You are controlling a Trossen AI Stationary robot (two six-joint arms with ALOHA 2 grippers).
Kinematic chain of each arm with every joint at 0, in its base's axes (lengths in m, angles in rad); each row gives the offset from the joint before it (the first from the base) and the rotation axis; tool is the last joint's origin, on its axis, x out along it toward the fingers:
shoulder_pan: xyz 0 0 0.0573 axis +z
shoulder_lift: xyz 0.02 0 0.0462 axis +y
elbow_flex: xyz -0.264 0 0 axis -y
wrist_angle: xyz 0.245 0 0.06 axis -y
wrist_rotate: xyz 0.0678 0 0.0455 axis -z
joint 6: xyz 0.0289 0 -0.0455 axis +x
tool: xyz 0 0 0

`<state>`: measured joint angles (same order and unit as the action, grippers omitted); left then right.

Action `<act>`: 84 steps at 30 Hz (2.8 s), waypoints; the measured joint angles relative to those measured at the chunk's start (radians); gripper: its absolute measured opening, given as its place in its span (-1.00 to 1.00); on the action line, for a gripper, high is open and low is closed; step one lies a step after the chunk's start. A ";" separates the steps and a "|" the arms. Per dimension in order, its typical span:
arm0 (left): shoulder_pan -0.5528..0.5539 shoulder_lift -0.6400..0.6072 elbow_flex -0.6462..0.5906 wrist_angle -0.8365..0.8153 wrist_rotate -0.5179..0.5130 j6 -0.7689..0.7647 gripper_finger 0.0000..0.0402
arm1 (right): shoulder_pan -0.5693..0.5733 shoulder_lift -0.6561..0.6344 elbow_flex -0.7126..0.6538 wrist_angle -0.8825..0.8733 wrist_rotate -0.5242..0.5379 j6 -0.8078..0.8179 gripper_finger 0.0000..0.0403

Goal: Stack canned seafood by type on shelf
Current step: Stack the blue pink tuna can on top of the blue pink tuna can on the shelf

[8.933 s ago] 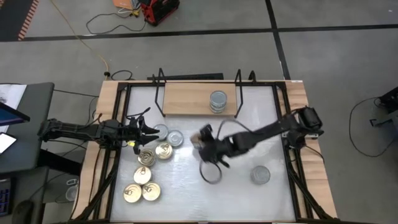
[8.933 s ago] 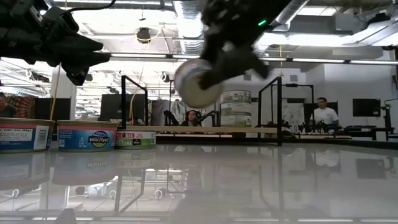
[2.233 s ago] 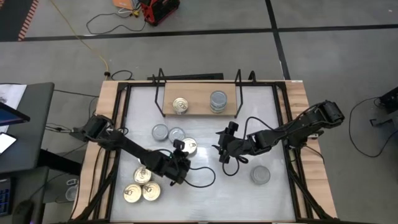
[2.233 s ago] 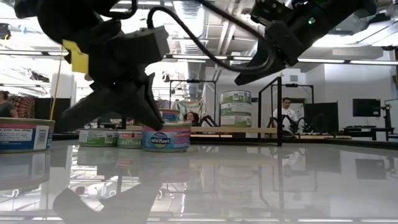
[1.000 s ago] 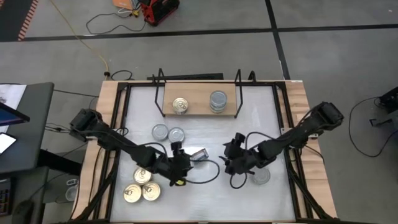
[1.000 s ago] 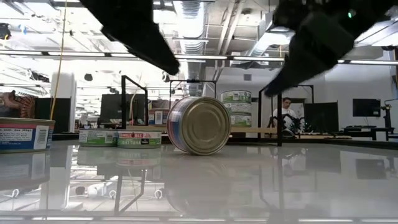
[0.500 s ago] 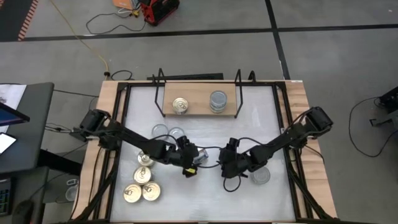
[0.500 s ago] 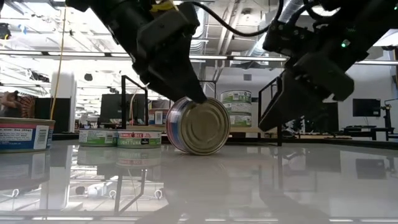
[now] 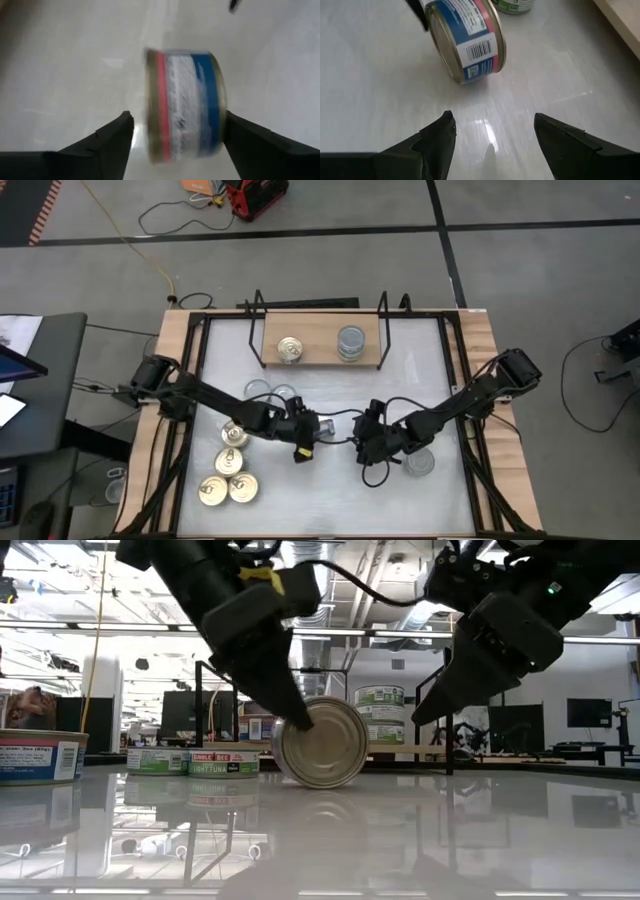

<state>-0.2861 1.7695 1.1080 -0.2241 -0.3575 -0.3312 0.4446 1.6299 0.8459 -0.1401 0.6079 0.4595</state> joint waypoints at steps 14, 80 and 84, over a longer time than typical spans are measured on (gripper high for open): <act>0.006 -0.028 -0.002 0.032 0.032 0.124 -0.07 | 0.000 0.000 0.000 -0.007 0.005 -0.014 0.47; 0.398 -0.135 0.022 -0.438 -0.515 0.662 0.41 | 0.000 0.000 0.000 0.055 0.099 -0.068 0.47; 0.402 -0.135 0.040 -0.450 -0.493 0.658 0.42 | 0.000 0.000 0.000 0.066 0.099 -0.070 0.47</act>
<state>0.1154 1.6341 1.1483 -0.6742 -0.8501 0.3267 0.4445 1.6299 0.8463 -0.0745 0.7067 0.3893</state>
